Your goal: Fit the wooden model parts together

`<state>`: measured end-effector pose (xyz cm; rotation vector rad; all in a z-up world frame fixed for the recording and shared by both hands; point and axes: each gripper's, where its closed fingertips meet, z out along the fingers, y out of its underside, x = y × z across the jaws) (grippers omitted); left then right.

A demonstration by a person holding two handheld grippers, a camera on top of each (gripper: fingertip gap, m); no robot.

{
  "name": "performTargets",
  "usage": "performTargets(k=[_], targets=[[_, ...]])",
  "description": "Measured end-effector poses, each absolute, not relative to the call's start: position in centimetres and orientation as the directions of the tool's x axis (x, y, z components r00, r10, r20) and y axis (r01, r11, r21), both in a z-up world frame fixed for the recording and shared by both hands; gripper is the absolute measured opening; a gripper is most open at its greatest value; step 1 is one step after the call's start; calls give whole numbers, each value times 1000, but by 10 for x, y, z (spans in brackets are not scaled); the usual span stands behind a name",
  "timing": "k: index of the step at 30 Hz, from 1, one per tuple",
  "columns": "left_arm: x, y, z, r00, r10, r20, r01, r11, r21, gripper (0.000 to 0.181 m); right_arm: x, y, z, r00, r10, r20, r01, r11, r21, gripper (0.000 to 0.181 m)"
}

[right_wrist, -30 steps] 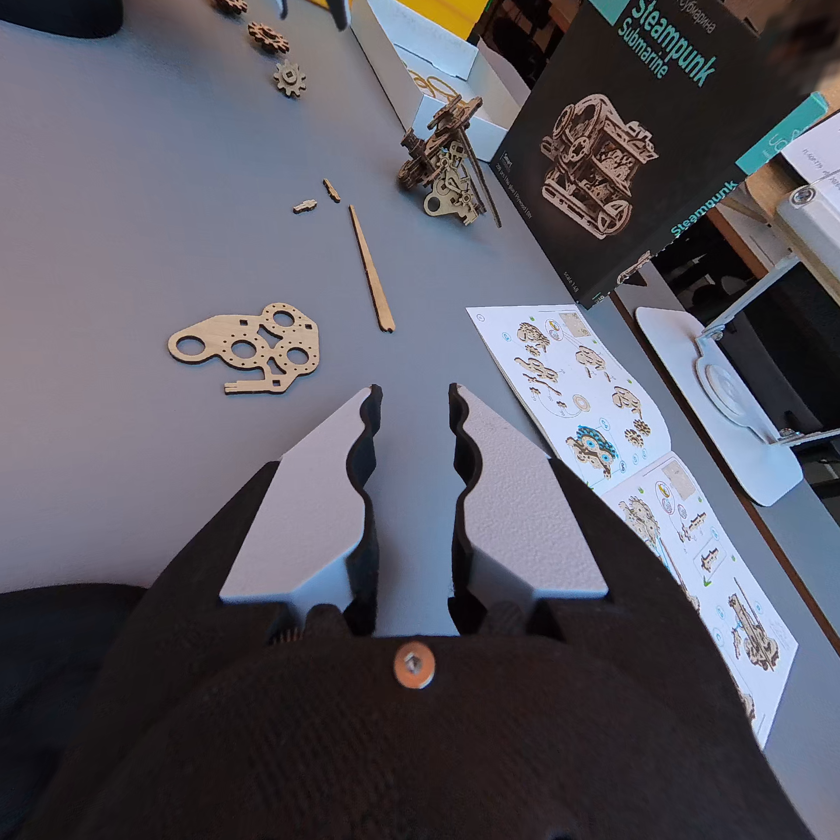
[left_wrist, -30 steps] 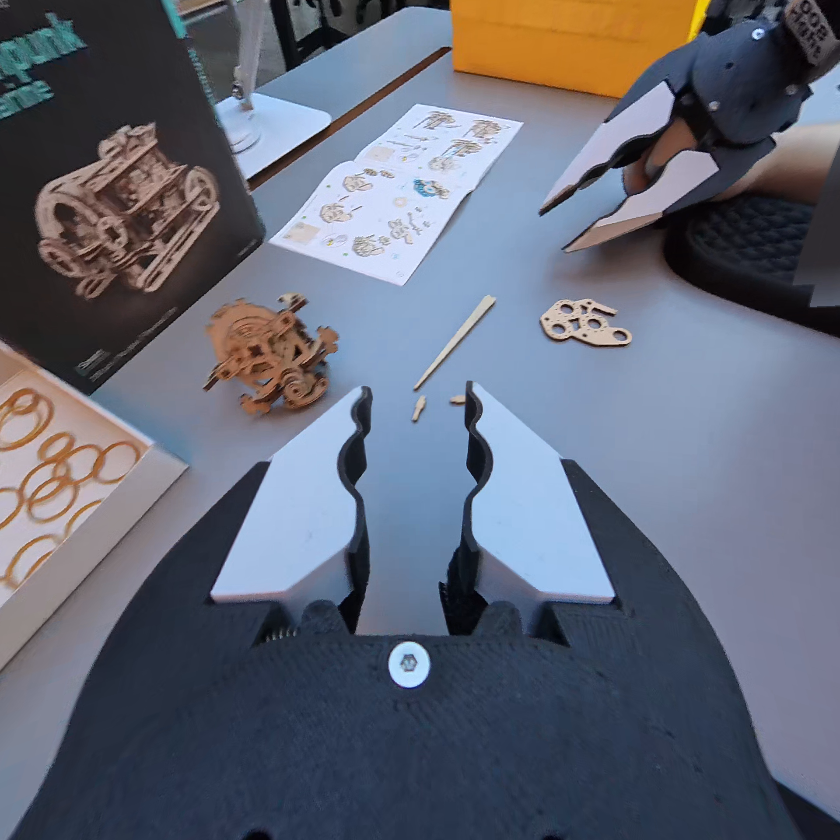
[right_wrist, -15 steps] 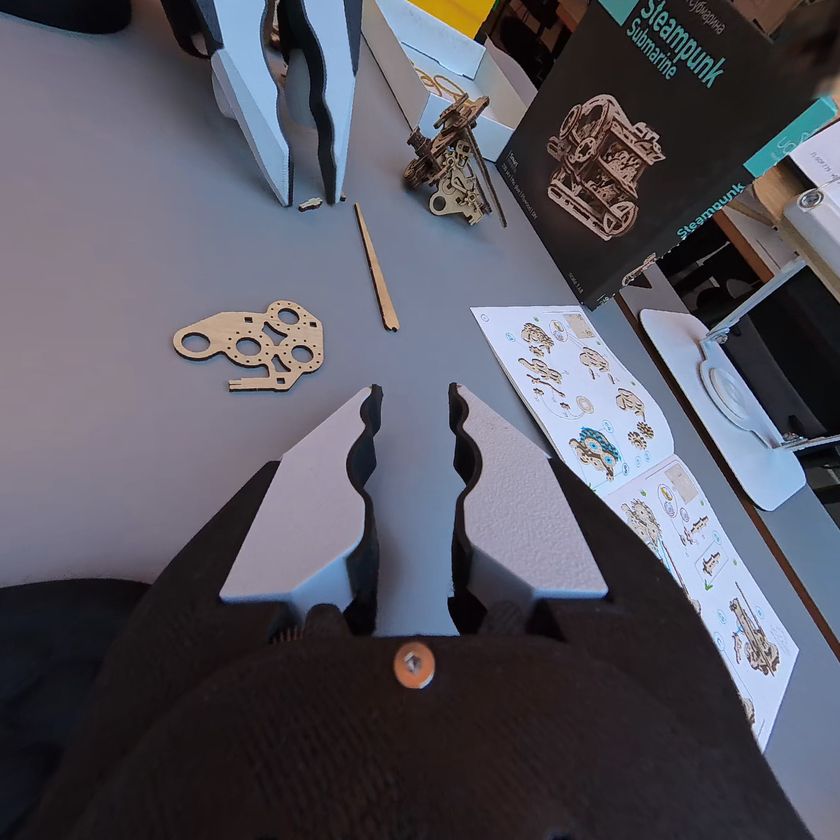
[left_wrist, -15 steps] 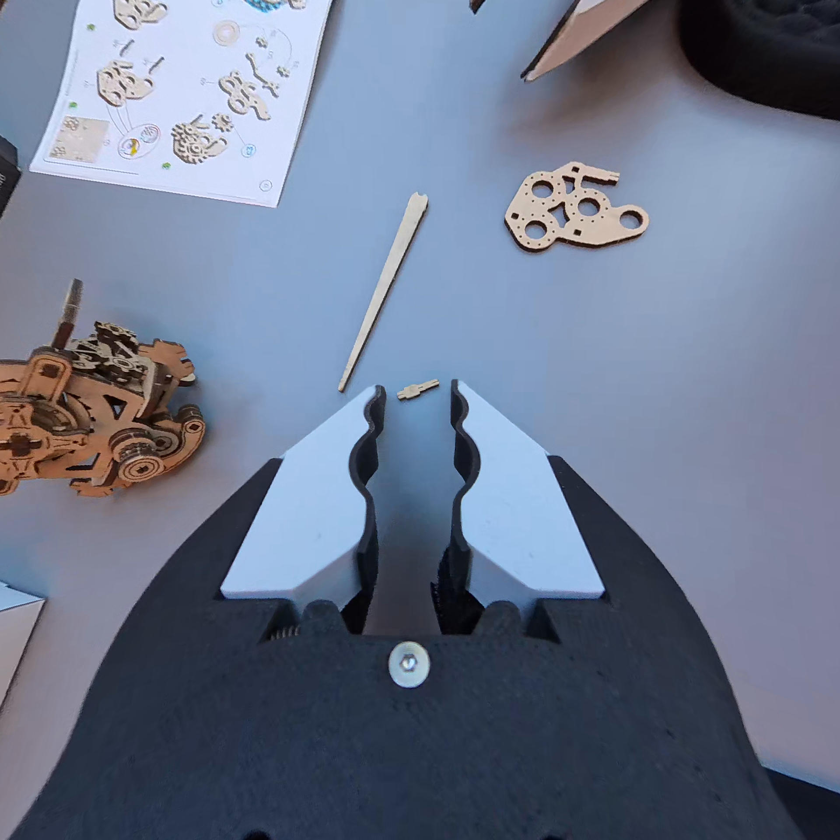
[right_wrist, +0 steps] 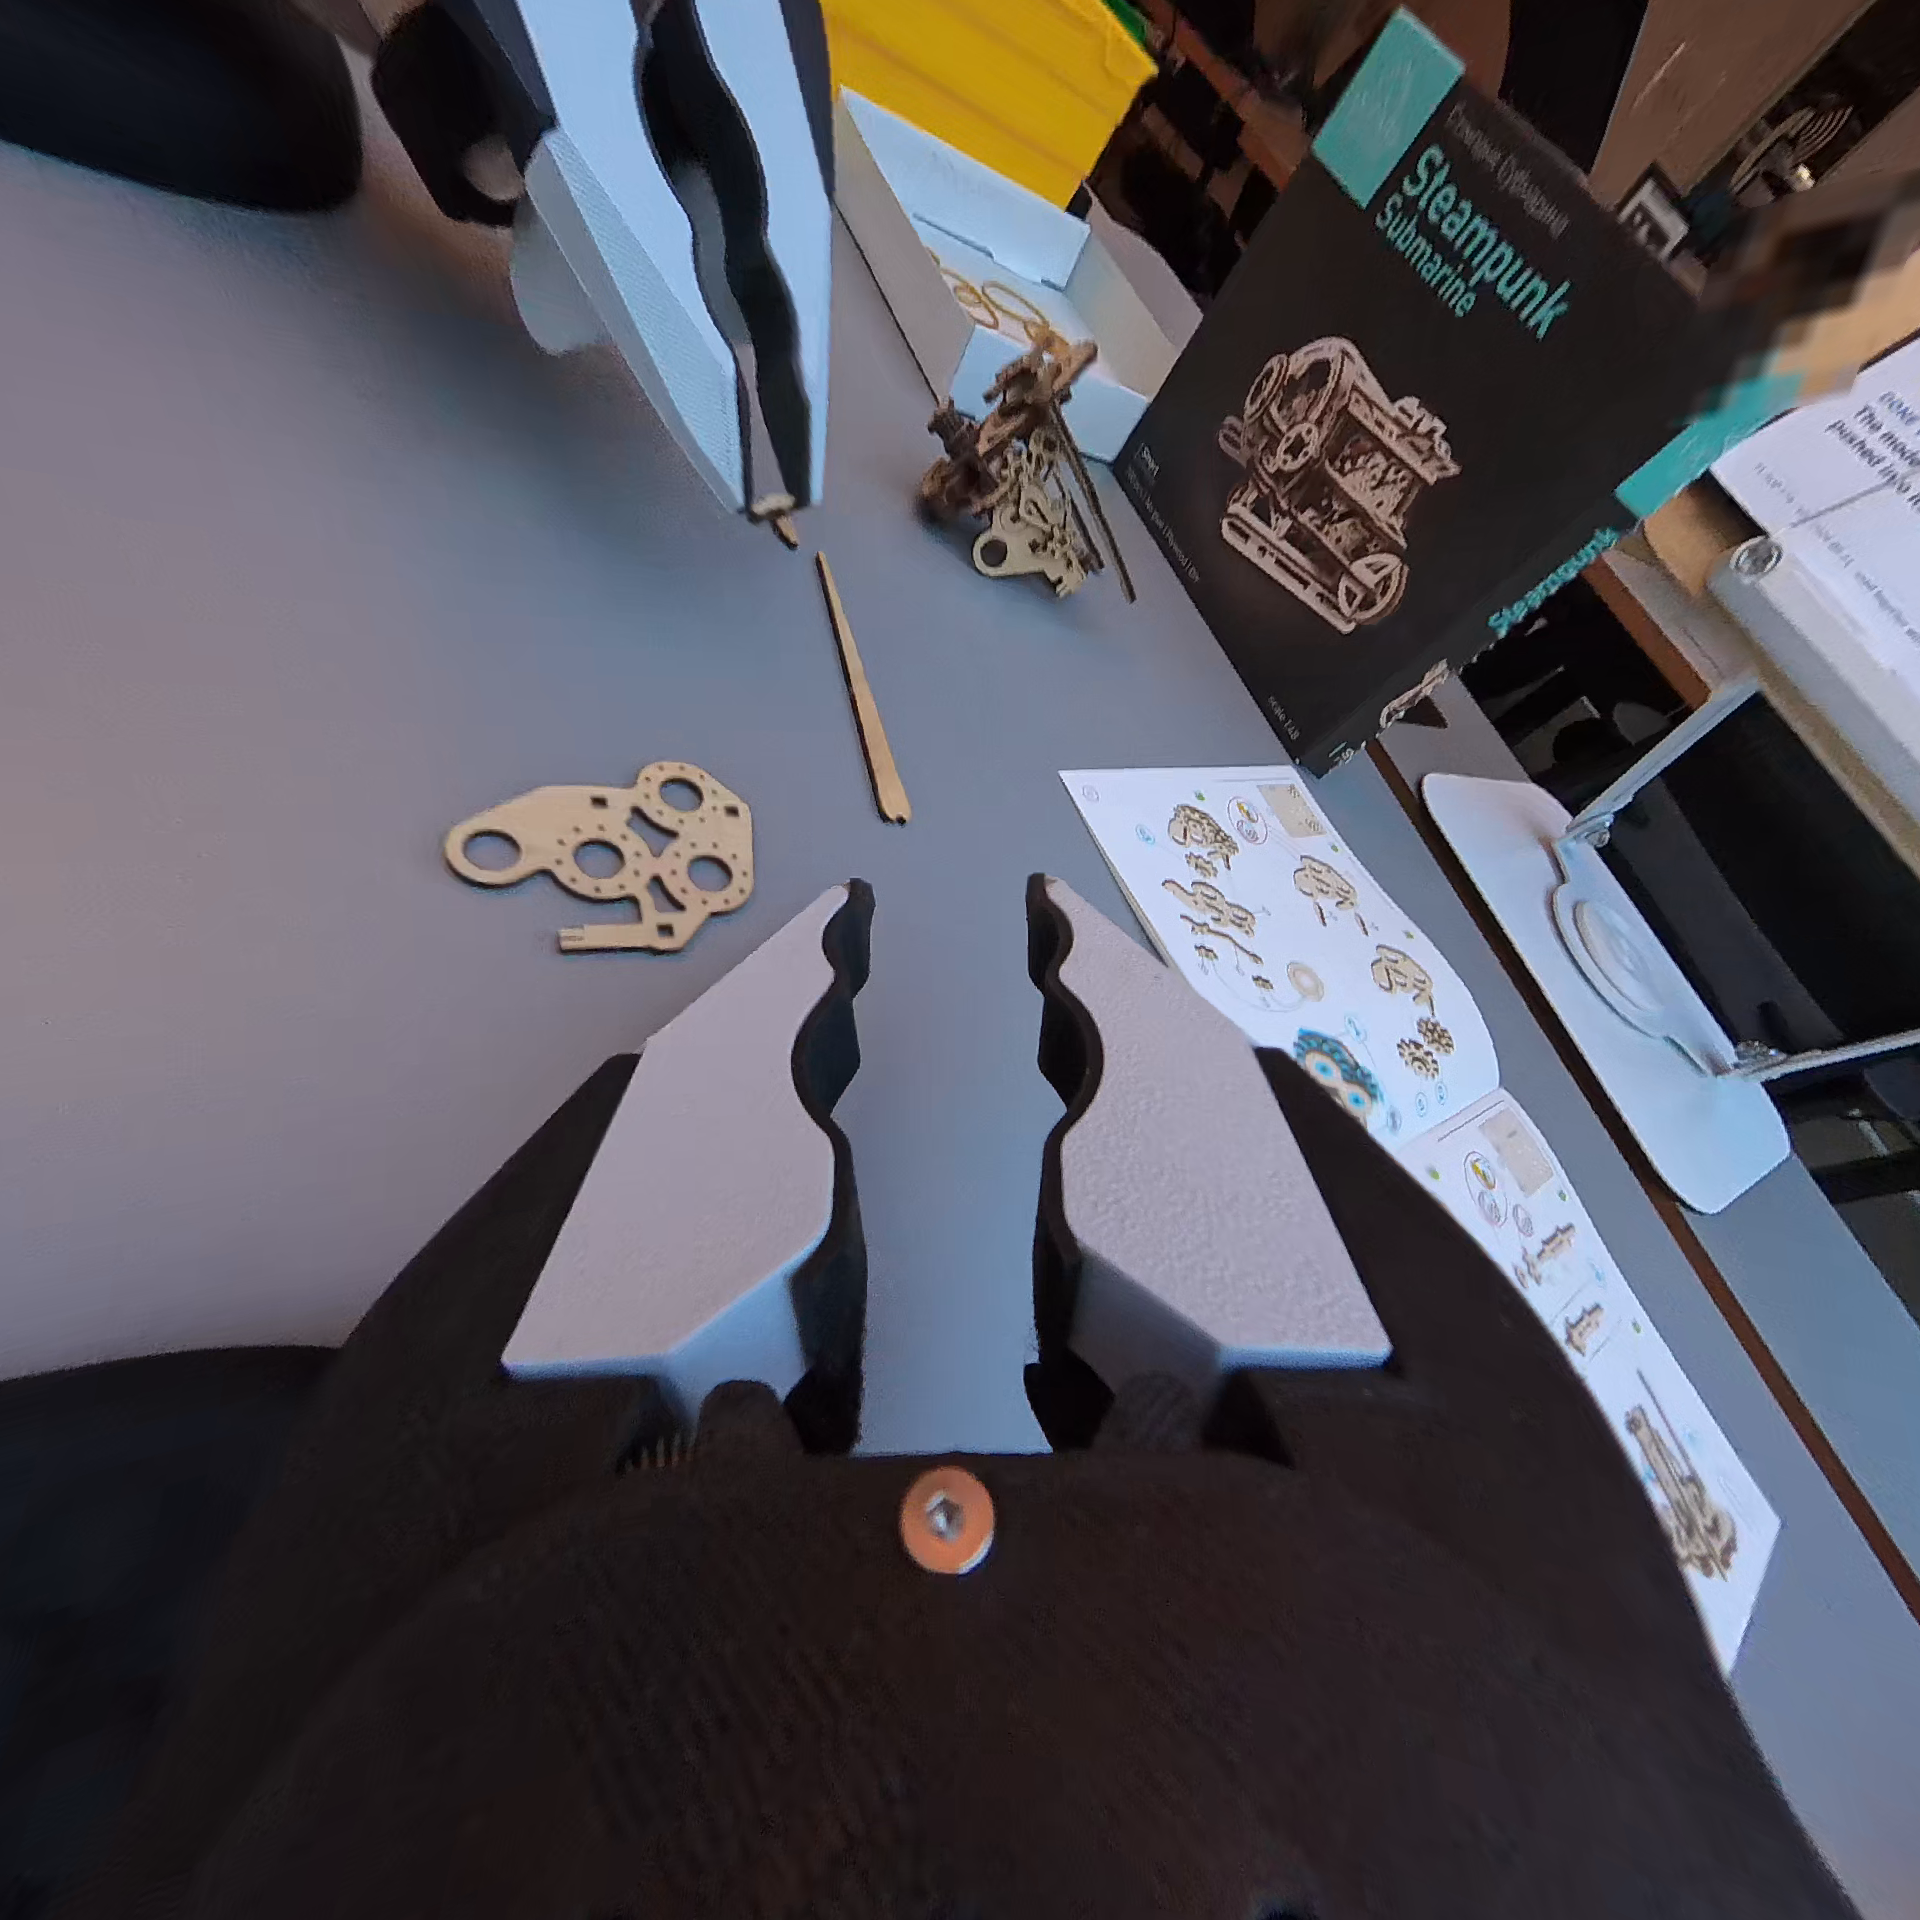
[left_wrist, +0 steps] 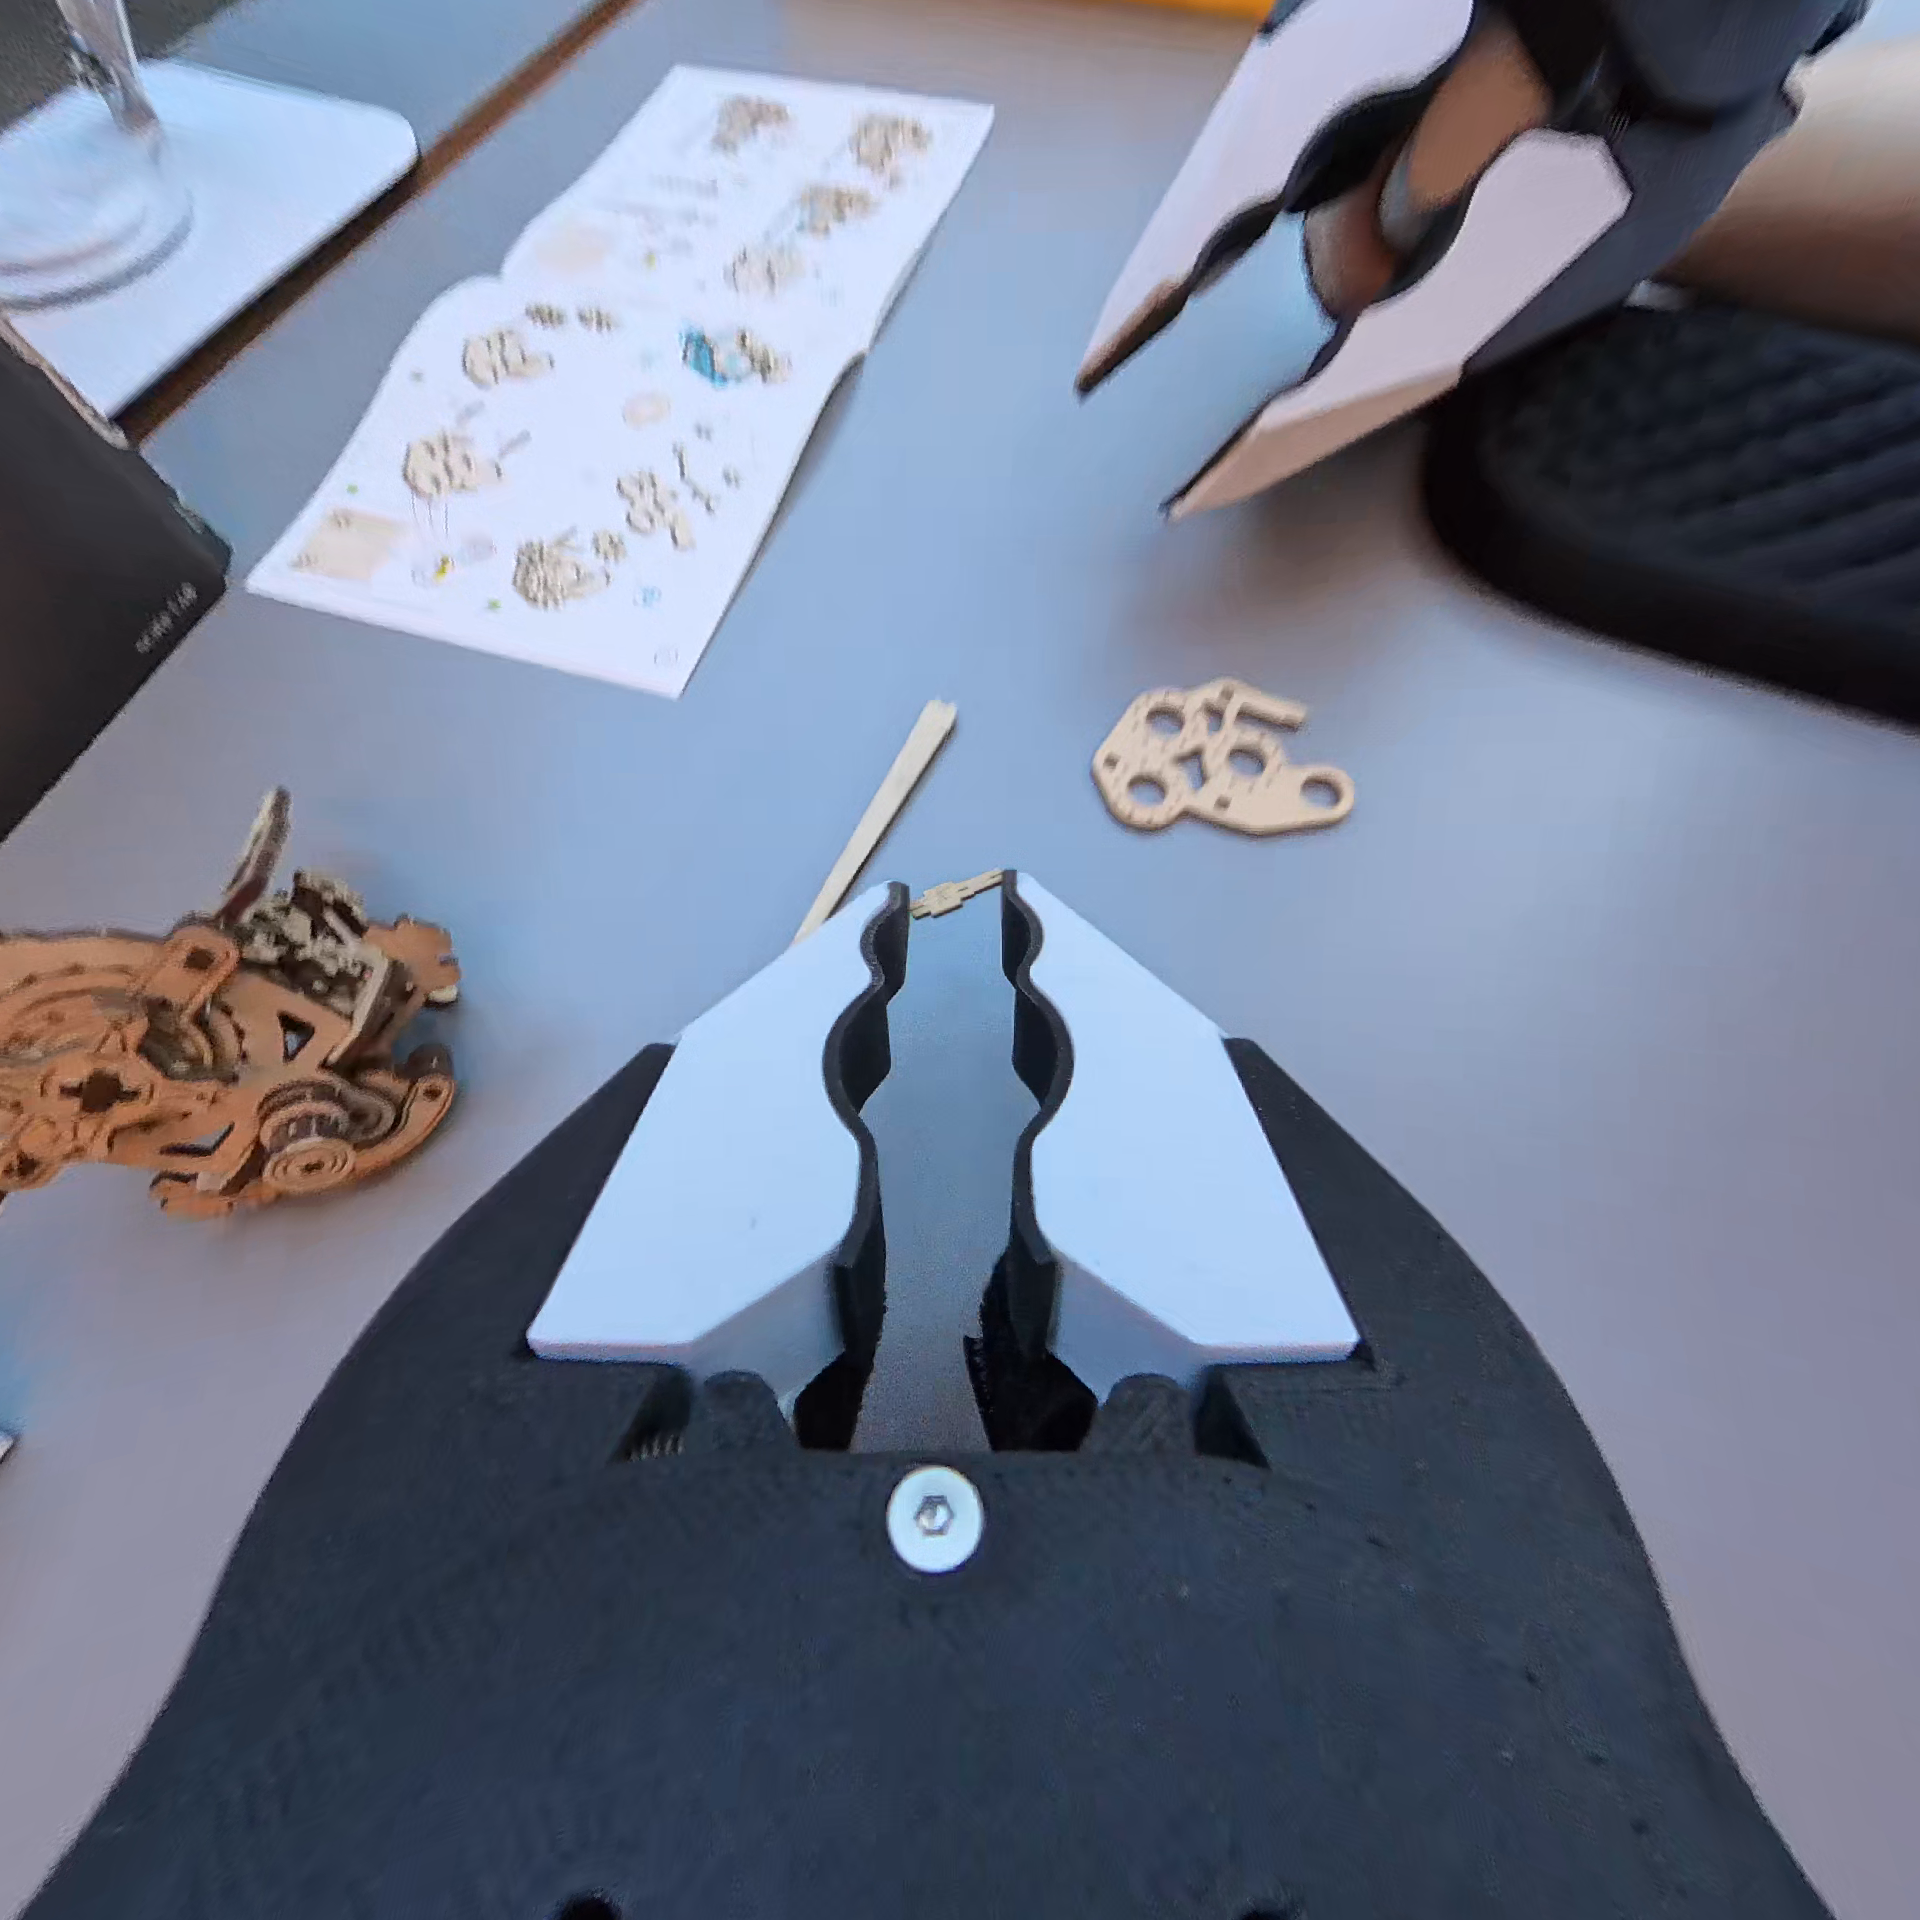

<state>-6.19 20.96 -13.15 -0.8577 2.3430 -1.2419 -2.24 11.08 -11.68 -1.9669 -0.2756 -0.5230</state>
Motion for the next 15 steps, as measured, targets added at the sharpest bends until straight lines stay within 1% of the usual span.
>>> performTargets(k=[1, 3, 6, 8, 10, 13, 14, 15], targets=[[-61, 200, -121, -747, -664, -22, -325, 394, -859, 16, -29, 113, -109, 880, -29, 474, 421, -414, -807, 30], [-58, 182, -102, -735, -677, -43, -267, 347, -899, 16, -45, 119, -91, 897, -24, 442, 406, -354, -843, 27], [-58, 159, -83, -720, -679, -140, -159, 359, -920, 16, -64, 125, -66, 970, -9, 242, 233, -248, -940, 22], [-61, 149, -78, -719, -669, -191, -115, 385, -916, 16, -67, 125, -57, 989, 2, 146, 143, -207, -968, 13], [-64, 141, -76, -724, -659, -204, -96, 389, -916, 16, -69, 125, -56, 990, 30, 137, 140, -203, -969, 13], [-65, 135, -75, -724, -667, -176, -113, 366, -924, 16, -66, 127, -66, 979, 1, 206, 199, -252, -947, 13], [-65, 134, -74, -723, -669, -170, -113, 358, -927, 16, -64, 129, -66, 980, -17, 197, 187, -250, -950, 13], [-66, 133, -73, -724, -666, -180, -100, 359, -928, 16, -63, 130, -66, 990, -24, 142, 132, -243, -961, 11]])
